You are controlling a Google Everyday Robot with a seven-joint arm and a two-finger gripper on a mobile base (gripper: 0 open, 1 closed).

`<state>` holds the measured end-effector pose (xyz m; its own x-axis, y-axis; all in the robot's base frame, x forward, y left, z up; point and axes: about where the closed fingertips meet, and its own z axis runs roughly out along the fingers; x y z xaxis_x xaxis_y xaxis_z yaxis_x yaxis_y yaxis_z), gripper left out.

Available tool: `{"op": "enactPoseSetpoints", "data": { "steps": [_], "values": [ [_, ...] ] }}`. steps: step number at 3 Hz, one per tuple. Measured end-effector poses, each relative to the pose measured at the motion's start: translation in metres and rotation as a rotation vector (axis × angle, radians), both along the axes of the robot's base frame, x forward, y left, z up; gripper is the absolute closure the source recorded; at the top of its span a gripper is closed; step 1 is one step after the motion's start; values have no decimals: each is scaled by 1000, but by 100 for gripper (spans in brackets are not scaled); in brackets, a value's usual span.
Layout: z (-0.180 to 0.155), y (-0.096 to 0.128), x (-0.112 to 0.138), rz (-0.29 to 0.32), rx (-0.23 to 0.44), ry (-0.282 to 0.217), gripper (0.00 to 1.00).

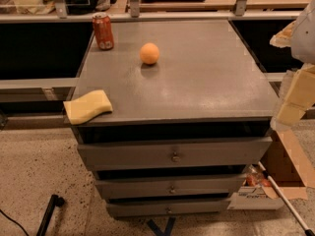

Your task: Move orange near sponge

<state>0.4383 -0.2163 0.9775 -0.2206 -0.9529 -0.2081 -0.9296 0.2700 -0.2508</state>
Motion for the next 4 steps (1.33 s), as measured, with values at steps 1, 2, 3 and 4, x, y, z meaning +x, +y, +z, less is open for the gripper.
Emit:
{"op": "enactPoseSetpoints", "data": {
  "steps": [1,2,3,4],
  "values": [
    [0,0,0,0,0,0,0],
    [2,3,4,15,9,-18,0],
    [-1,19,33,58,45,-49,0],
    [-8,33,78,66,69,-63,0]
  ]
}}
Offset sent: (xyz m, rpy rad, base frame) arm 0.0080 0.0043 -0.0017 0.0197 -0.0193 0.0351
